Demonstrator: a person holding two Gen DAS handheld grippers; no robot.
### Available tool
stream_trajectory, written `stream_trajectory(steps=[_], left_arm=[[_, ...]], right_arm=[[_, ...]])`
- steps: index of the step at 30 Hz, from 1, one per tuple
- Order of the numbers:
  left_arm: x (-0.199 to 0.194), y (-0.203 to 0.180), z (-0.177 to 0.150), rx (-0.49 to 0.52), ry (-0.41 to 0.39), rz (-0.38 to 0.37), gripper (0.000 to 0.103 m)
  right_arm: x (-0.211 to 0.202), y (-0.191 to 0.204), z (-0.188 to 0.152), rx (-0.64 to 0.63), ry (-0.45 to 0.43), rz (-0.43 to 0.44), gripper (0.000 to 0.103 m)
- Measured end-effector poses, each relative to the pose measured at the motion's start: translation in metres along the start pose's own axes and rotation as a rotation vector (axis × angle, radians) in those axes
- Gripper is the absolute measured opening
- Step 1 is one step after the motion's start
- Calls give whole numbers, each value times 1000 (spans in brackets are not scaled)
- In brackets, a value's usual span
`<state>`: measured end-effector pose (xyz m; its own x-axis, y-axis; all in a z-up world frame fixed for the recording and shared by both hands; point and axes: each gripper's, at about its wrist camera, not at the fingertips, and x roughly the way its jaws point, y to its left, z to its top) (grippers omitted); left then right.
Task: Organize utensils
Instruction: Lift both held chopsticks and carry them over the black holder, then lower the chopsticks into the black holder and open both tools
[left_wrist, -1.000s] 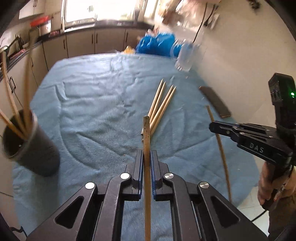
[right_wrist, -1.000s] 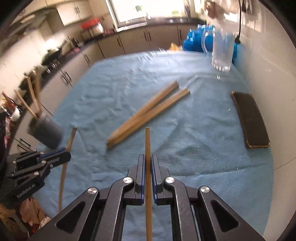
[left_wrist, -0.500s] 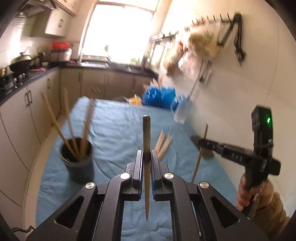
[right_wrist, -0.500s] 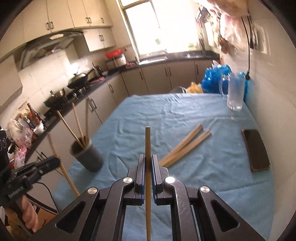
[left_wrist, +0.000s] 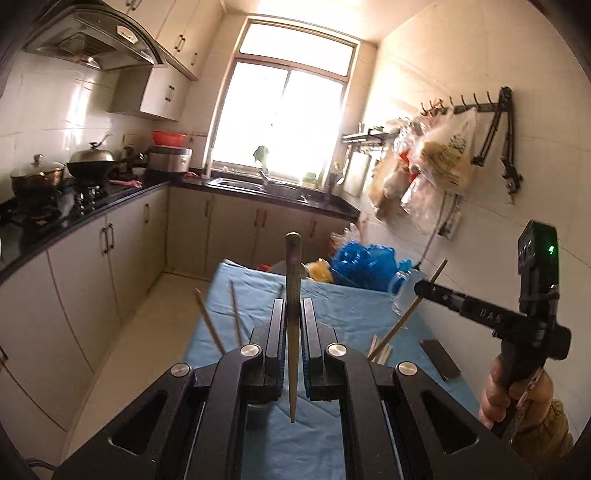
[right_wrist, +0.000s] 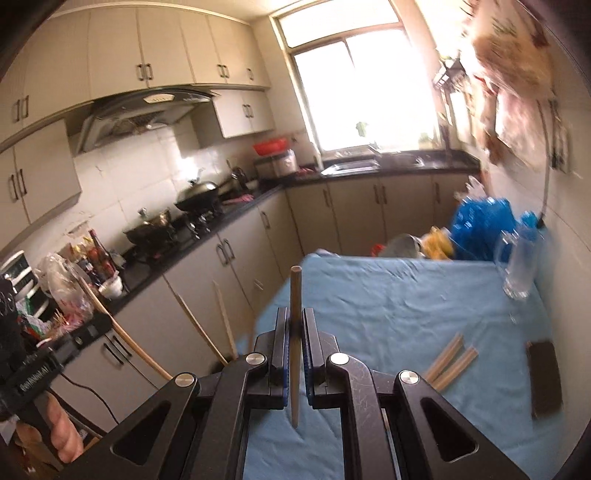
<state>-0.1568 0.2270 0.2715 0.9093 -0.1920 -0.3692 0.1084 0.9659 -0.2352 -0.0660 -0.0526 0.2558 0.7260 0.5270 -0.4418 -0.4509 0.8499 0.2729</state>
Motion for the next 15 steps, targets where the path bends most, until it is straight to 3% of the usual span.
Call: stream_trajectory(steps=[8, 11, 15], left_arm=[[2, 27, 28, 5, -35, 60, 7], [26, 38, 29, -21, 4, 61, 7], [71, 58, 10, -80, 132, 57, 7]], right_arm=[[28, 49, 35, -49, -25, 74, 7], [52, 63, 31, -63, 14, 84, 7], [88, 66, 16, -59, 103, 71, 7]])
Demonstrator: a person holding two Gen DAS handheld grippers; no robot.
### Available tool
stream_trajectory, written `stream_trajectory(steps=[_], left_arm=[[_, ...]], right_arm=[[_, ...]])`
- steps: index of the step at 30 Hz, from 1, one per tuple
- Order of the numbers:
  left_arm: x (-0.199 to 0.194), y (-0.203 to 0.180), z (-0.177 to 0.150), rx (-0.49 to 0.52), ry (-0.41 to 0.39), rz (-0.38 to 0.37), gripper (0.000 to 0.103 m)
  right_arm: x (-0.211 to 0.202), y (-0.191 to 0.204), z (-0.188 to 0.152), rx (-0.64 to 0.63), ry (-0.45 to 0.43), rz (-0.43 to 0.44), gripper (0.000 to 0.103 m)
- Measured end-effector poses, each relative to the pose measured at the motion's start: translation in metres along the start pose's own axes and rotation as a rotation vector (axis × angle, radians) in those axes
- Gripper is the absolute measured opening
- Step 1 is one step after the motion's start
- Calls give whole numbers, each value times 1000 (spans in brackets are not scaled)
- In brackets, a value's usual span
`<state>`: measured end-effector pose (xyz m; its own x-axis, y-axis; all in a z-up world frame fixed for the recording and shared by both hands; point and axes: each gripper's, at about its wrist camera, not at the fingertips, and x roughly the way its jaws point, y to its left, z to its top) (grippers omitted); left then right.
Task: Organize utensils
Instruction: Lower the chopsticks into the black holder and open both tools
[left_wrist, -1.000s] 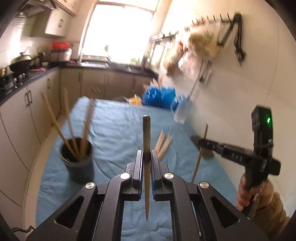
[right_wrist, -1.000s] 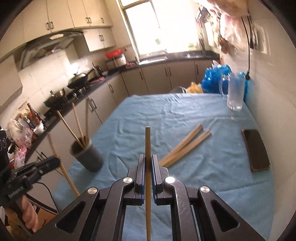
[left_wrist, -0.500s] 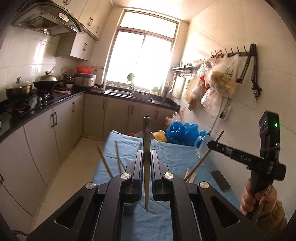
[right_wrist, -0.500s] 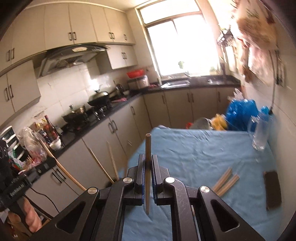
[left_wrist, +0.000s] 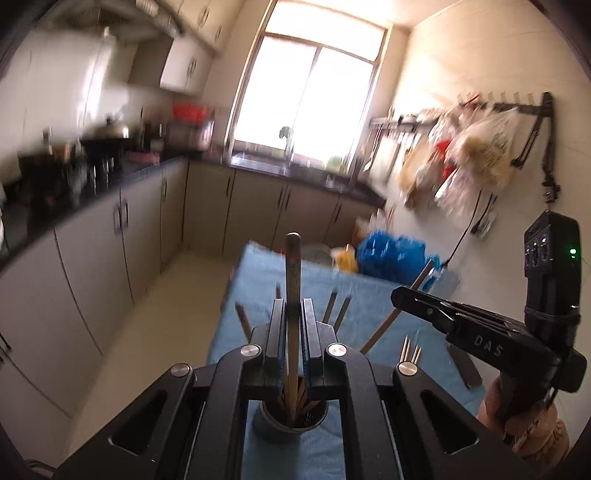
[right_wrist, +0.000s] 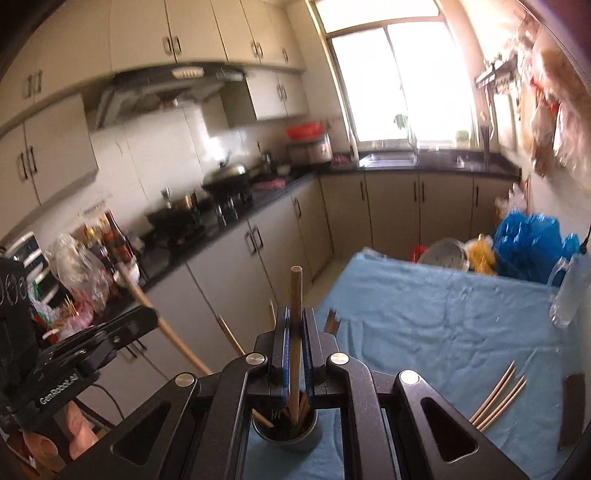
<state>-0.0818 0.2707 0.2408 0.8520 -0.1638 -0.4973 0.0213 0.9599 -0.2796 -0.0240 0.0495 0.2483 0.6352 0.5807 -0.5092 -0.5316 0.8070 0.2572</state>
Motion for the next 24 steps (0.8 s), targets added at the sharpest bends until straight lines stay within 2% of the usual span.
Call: stream_trajectory(steps=[6, 11, 12, 13, 14, 15, 16, 20, 24], left_arm=[[38, 14, -18, -23, 91, 44, 7], [36, 12, -21, -21, 82, 46, 9], [33, 11, -21, -21, 77, 48, 15], [29, 11, -20, -20, 69, 49, 25], [25, 10, -20, -19, 57, 52, 29], [19, 10, -20, -19, 42, 57, 34], [15, 8, -19, -17, 27, 63, 35], [-6, -4, -19, -8, -20, 75, 35], [-29, -26, -26, 22, -55, 31, 39]], right_arm=[[47, -20, -18, 60, 125, -16, 7], [61, -34, -22, 96, 130, -23, 8], [63, -36, -22, 105, 127, -17, 10], [64, -37, -21, 110, 126, -15, 17], [63, -39, -21, 112, 123, -16, 27], [61, -40, -21, 113, 109, -17, 32], [59, -41, -19, 112, 96, -17, 39], [44, -45, -16, 105, 56, -35, 42], [21, -67, -22, 128, 31, -61, 46]])
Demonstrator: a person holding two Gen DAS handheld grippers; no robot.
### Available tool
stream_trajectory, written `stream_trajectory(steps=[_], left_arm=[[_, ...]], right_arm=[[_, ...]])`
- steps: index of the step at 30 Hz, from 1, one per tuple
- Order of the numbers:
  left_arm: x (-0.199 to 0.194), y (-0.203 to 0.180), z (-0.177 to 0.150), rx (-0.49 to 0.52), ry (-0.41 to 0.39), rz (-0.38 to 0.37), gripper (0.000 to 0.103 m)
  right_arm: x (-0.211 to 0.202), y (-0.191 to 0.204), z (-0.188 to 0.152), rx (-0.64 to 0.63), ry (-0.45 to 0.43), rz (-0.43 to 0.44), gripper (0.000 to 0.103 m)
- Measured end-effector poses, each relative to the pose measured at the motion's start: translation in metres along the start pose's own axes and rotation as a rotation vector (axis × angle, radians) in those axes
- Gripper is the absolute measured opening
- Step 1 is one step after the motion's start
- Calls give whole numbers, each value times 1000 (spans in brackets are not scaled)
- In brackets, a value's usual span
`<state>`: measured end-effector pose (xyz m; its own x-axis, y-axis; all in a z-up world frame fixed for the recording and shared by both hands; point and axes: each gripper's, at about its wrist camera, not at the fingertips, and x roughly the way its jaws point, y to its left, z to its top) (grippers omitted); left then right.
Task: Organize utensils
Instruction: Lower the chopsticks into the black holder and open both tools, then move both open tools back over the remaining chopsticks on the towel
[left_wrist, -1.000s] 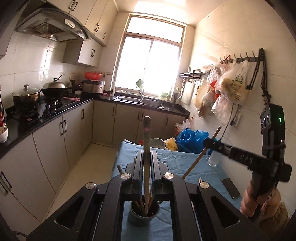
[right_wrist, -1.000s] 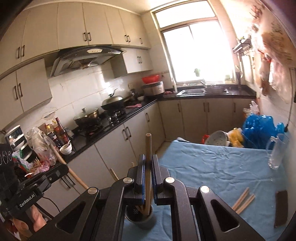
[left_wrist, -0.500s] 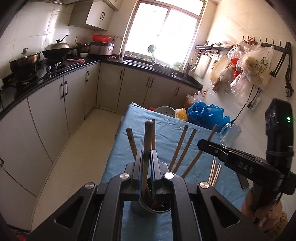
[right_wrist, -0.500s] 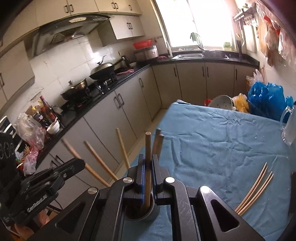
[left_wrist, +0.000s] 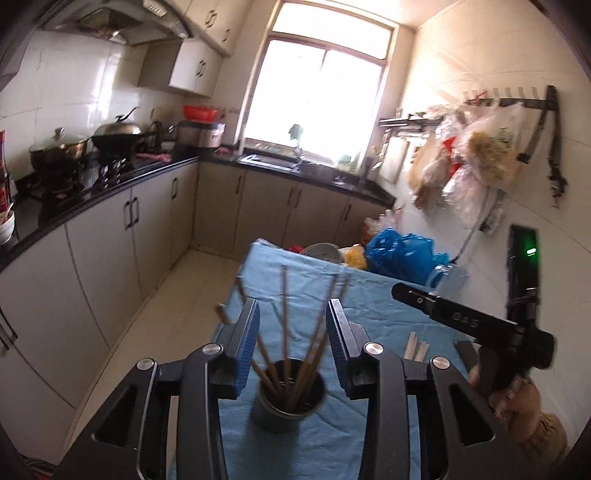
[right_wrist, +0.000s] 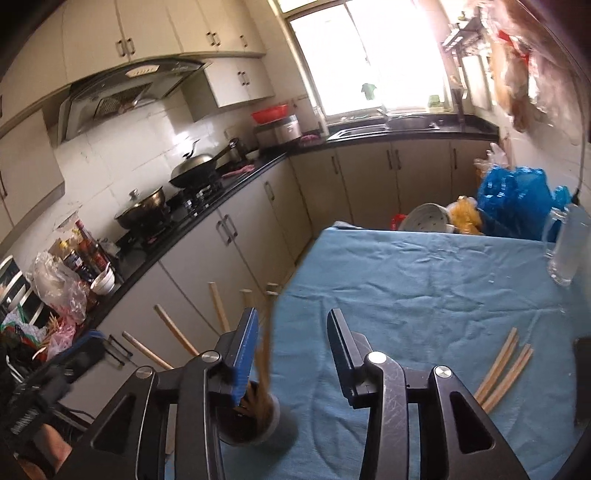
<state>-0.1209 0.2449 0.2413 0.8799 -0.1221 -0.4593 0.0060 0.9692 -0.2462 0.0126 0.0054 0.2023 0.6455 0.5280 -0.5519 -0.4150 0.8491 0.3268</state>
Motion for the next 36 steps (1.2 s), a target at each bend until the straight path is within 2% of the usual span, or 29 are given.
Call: stream_trajectory(steps=[2, 7, 11, 13, 17, 22, 25, 26, 29, 33, 36], left_arm=[[-7, -12, -6, 11, 0, -31, 44], [-5, -48, -34, 44, 62, -130, 49], [25, -78, -65, 74, 179, -170, 49], [41, -88, -79, 66, 244, -194, 49], [68, -103, -103, 75, 332, -183, 49], [94, -119, -120, 93, 384, -159, 49], [109, -125, -126, 106, 404, -151, 49], [113, -127, -128, 110, 412, -149, 49], [132, -134, -134, 119, 448, -153, 49], [161, -149, -144, 132, 487, -165, 49], [190, -165, -152, 165, 507, -167, 49]], right_arm=[[-12, -23, -8, 16, -3, -38, 51], [-25, -100, -51, 121, 69, -156, 51], [-17, -153, -91, 167, 171, -253, 51], [-9, -171, -109, 176, 223, -280, 47], [4, -190, -124, 202, 252, -300, 45], [33, -205, -114, 219, 245, -368, 45], [53, -210, -119, 210, 283, -384, 43], [50, -208, -120, 184, 265, -399, 42], [36, -215, -128, 151, 299, -413, 38], [-7, -243, -147, 201, 305, -467, 40], [-38, -264, -159, 279, 276, -429, 40]])
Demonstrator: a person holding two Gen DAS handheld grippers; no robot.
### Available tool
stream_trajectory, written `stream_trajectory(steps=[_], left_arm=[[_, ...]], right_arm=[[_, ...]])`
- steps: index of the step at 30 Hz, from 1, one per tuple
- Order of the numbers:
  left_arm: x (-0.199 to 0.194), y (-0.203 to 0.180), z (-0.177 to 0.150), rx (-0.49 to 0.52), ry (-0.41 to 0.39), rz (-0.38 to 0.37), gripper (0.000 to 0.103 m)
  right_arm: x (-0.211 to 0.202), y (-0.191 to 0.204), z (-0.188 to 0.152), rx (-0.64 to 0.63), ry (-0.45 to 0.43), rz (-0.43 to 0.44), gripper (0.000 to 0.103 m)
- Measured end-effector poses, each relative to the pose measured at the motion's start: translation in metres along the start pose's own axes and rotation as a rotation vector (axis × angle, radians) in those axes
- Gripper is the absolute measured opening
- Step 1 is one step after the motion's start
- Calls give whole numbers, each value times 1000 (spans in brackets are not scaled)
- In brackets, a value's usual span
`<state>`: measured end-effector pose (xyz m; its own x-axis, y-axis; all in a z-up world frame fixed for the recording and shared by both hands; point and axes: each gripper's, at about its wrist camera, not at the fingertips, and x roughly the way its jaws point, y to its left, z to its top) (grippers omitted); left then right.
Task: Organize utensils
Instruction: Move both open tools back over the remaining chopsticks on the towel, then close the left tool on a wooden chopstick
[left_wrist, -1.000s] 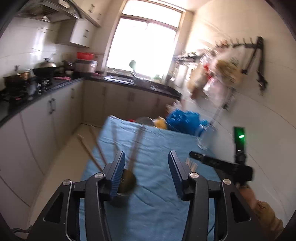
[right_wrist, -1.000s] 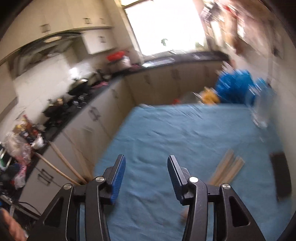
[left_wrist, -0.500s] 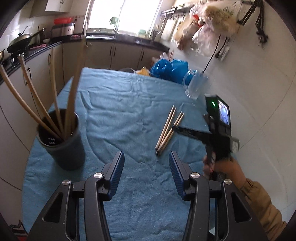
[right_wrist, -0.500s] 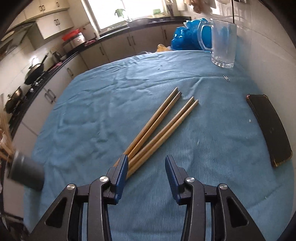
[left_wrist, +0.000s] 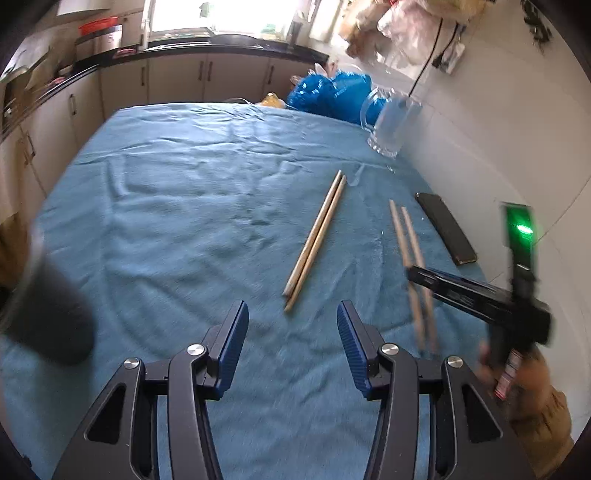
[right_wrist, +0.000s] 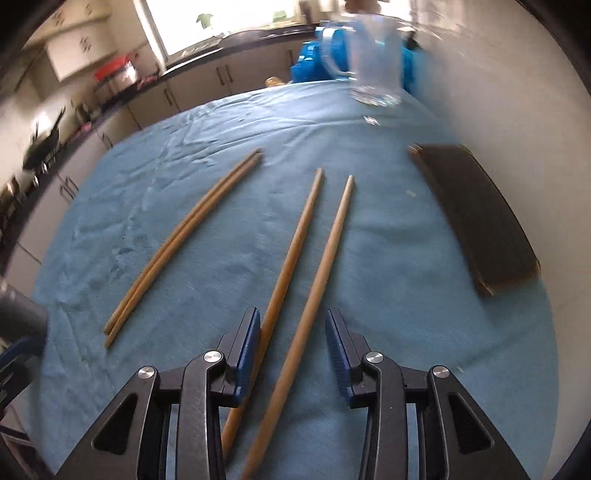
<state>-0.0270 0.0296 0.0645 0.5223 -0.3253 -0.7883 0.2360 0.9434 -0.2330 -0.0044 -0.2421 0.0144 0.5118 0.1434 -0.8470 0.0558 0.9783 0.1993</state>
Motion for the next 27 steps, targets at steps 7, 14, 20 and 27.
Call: stream_trajectory(steps=[7, 14, 20, 27], left_arm=[[73, -9, 29, 31, 113, -15, 34], [93, -34, 36, 134, 125, 73, 14], [62, -10, 5, -40, 206, -65, 11], [4, 10, -51, -50, 172, -27, 7]], right_arm=[[-10, -26, -10, 54, -53, 80, 40], [-8, -25, -12, 43, -78, 102, 40], [-8, -25, -15, 39, -80, 108, 40], [-12, -13, -15, -44, -48, 35, 41]])
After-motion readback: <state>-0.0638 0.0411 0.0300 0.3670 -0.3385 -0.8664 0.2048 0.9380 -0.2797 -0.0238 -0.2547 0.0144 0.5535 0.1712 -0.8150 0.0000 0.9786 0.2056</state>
